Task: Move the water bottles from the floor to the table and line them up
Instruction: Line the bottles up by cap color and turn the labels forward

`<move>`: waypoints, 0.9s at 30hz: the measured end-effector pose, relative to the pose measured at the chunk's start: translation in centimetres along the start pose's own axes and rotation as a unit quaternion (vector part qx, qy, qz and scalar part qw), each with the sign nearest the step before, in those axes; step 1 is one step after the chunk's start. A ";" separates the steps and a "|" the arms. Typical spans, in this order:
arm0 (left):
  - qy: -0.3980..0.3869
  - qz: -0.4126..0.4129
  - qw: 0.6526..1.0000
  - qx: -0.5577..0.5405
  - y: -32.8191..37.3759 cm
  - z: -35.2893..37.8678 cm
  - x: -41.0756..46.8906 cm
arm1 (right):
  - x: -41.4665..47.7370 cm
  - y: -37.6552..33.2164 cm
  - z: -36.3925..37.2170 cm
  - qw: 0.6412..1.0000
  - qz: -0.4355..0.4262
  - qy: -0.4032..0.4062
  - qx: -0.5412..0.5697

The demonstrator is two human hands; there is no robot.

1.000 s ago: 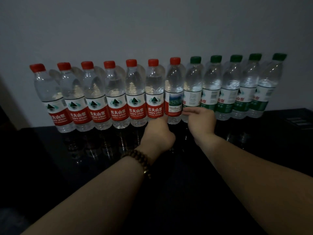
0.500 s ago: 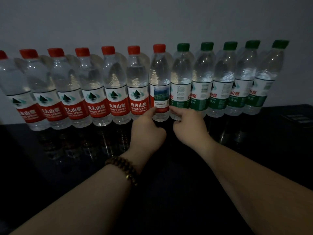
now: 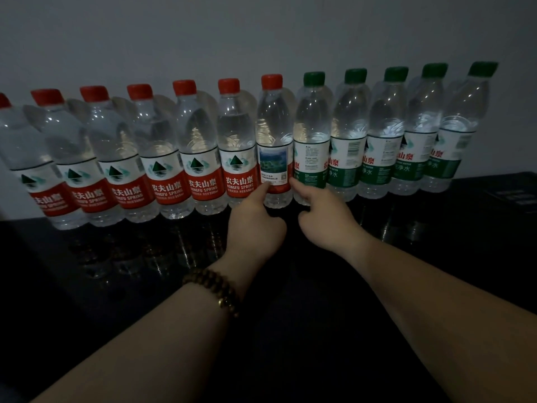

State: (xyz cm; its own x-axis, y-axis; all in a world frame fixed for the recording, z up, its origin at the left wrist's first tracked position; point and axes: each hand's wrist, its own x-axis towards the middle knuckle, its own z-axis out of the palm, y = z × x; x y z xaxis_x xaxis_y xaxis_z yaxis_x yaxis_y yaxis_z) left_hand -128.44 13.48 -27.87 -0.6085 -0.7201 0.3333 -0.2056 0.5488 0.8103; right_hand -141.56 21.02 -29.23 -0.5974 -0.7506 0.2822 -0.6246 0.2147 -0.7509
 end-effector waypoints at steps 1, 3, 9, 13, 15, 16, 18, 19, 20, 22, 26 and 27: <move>-0.008 -0.005 1.000 -0.003 -0.1 0.0 0.1 | 0.0 0.1 0.0 1.000 -0.002 -0.008 -0.005; -0.016 -0.019 1.000 -0.007 -0.1 -0.1 0.2 | -0.1 0.0 0.0 0.999 0.006 -0.022 0.026; 0.011 0.011 0.999 0.042 -0.3 0.4 0.1 | -0.1 -0.2 -0.2 1.000 0.006 -0.005 0.020; -0.008 -0.006 0.999 0.034 -0.4 0.4 0.4 | -0.2 -0.2 -0.2 0.999 0.011 -0.019 0.050; -0.020 -0.017 0.999 0.026 -0.3 0.3 0.4 | -0.2 -0.2 -0.2 0.997 0.020 -0.010 0.076; -0.023 -0.020 0.999 0.026 -0.3 0.2 0.4 | -0.2 -0.2 -0.2 0.996 0.020 -0.004 0.082; -0.017 -0.022 1.000 0.014 -0.2 0.2 0.4 | -0.2 -0.3 -0.3 0.997 0.018 0.007 0.078; -0.008 -0.022 1.000 0.003 -0.2 0.2 0.4 | -0.2 -0.3 -0.3 0.997 0.017 0.009 0.070; 0.003 -0.020 1.000 -0.004 -0.2 0.2 0.3 | -0.1 -0.3 -0.3 0.998 0.016 0.008 0.061; 0.009 -0.019 1.000 -0.002 -0.2 0.1 0.3 | -0.2 -0.3 -0.2 0.998 0.015 -0.003 0.055; -0.022 -0.035 0.999 -0.007 0.1 0.0 0.3 | -0.3 -0.3 -0.2 0.995 0.025 -0.010 0.095; -0.017 -0.036 0.999 -0.015 0.1 0.0 0.3 | -0.3 -0.3 -0.2 0.995 0.025 -0.004 0.101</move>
State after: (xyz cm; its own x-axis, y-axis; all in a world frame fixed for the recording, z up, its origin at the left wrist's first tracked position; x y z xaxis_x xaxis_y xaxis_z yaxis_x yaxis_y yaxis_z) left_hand -128.59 13.33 -27.71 -0.6185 -0.7425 0.2571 -0.2272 0.4823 0.8460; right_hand -141.26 21.28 -28.98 -0.6200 -0.7479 0.2374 -0.4801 0.1223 -0.8687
